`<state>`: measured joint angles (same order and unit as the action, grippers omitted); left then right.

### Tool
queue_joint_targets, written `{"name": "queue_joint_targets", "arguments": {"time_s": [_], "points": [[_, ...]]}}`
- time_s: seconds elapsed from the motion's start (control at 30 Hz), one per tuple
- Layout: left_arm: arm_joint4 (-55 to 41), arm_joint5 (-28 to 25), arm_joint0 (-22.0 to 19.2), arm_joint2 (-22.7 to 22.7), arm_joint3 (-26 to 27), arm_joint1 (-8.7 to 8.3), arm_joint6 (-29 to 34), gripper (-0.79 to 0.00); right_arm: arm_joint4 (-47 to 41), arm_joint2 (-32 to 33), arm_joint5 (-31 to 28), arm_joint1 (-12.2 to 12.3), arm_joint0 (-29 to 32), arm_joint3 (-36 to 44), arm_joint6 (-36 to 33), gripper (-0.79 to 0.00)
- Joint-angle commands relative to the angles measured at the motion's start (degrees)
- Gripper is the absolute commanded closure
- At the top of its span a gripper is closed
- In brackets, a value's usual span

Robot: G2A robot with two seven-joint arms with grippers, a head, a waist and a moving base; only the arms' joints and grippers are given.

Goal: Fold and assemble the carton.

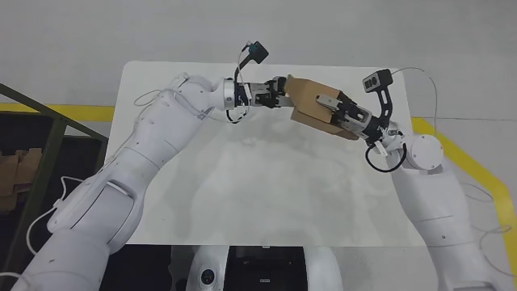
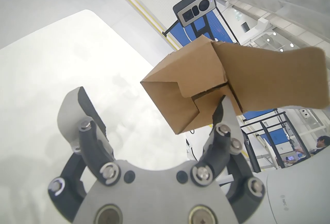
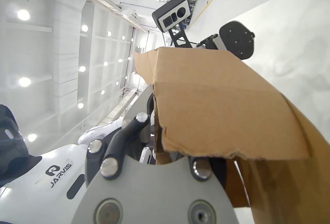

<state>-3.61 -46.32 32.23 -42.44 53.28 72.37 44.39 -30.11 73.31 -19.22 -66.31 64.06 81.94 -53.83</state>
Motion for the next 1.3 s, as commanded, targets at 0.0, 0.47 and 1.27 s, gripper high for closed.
{"name": "queue_joint_targets", "arguments": {"time_s": [0.0, 0.47, 1.27], "points": [[-0.18, 0.11, -0.16, 0.17, -0.21, 0.18, 0.21, -0.785, 0.54, 0.05, 0.03, 0.03, 0.02, 0.16, 0.36, 0.0], [-0.59, -0.42, -0.61, 0.41, -1.27, 1.06, 1.21, -0.785, 0.66, -0.35, 0.44, -0.03, -0.33, 0.13, 0.77, 0.0], [-4.29, 1.89, 2.09, -7.61, 1.76, -2.17, 5.91, -0.785, 12.51, -1.79, 1.04, -0.4, -2.21, -5.11, 12.54, 0.0]]}}
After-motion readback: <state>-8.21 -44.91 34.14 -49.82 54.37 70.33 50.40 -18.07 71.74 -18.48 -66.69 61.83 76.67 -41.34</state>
